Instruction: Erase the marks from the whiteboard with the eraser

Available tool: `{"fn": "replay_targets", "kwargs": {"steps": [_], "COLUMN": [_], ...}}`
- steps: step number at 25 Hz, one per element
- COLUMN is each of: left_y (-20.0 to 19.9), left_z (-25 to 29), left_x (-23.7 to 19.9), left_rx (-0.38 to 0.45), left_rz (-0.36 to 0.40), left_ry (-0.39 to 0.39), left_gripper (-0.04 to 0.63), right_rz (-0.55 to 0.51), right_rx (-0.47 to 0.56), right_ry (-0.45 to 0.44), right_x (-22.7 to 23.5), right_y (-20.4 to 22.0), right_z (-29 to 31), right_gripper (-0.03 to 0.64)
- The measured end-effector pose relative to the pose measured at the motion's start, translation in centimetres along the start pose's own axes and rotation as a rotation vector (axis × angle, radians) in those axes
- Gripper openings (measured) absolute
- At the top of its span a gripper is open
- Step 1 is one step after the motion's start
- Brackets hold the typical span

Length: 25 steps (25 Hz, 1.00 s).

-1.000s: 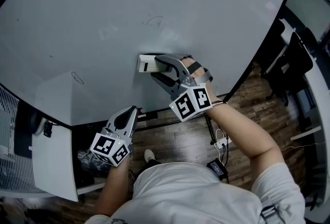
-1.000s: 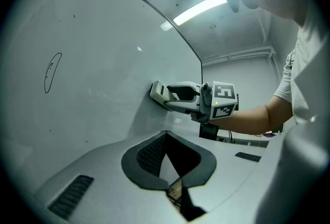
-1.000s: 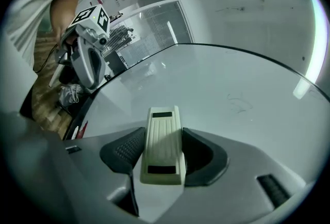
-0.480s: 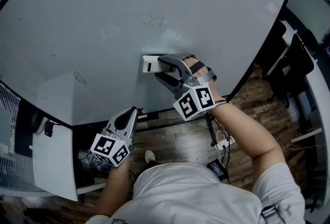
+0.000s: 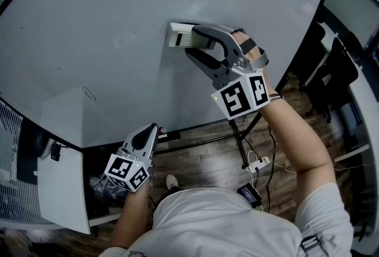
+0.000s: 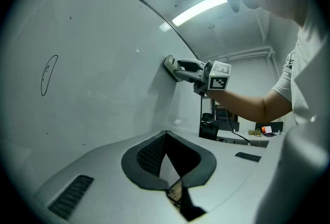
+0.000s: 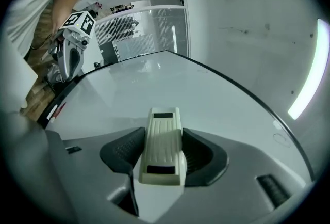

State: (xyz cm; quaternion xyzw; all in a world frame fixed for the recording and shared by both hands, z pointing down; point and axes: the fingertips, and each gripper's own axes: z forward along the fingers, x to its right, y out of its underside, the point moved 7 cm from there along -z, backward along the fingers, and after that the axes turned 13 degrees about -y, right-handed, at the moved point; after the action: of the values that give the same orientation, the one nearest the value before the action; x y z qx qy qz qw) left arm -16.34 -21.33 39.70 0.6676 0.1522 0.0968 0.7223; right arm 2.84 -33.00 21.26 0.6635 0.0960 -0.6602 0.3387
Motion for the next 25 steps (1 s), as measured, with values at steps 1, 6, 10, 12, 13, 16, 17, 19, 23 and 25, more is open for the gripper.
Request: {"fn": "replay_targets", "kwargs": {"steps": [1,6,10,12,13,16,17,19,23,25], "left_y": [0.0,0.2,0.4,0.4,0.4,0.5,0.6,0.8,0.8,0.9], "left_z": [0.0,0.3,0.4,0.5,0.5,0.7,0.8,0.9,1.0,1.1], "left_x": [0.0,0.1,0.1,0.2,0.2,0.2,0.2,0.3,0.4,0.4], "left_rx": [-0.001,-0.005,-0.010,-0.013,-0.015,-0.018,-0.018,-0.019,-0.022,-0.023], "left_rz": [-0.001,-0.002,-0.004,-0.004,-0.005,-0.005,-0.005,-0.008,-0.009,-0.013], "left_ry": [0.000,0.002,0.000,-0.001,-0.002,0.000,0.000,-0.001,0.001,-0.001], "left_gripper": [0.006,0.006,0.006,0.006,0.006,0.007,0.006,0.006,0.007,0.007], "right_rz": [0.001,0.014,0.036,0.034,0.033,0.030,0.027,0.017,0.019,0.019], "right_rx": [0.002,0.006,0.018,0.018,0.016,0.013,0.013,0.005,-0.019,-0.035], "right_ry": [0.010,0.031,0.006,-0.029,-0.050,-0.103,-0.117,-0.152,-0.243,-0.284], "right_x": [0.5,0.6,-0.7,-2.2,-3.1,-5.7,-6.6,-8.5,-12.7,-14.4], "right_y": [-0.1,-0.1,0.3,0.5,0.7,1.2,1.4,1.7,2.5,3.0], "right_z": [-0.1,-0.1,0.3,0.7,1.0,1.8,2.0,2.6,3.7,4.1], "right_gripper": [0.236,0.236,0.236,0.236,0.236,0.236,0.236,0.236,0.236,0.236]}}
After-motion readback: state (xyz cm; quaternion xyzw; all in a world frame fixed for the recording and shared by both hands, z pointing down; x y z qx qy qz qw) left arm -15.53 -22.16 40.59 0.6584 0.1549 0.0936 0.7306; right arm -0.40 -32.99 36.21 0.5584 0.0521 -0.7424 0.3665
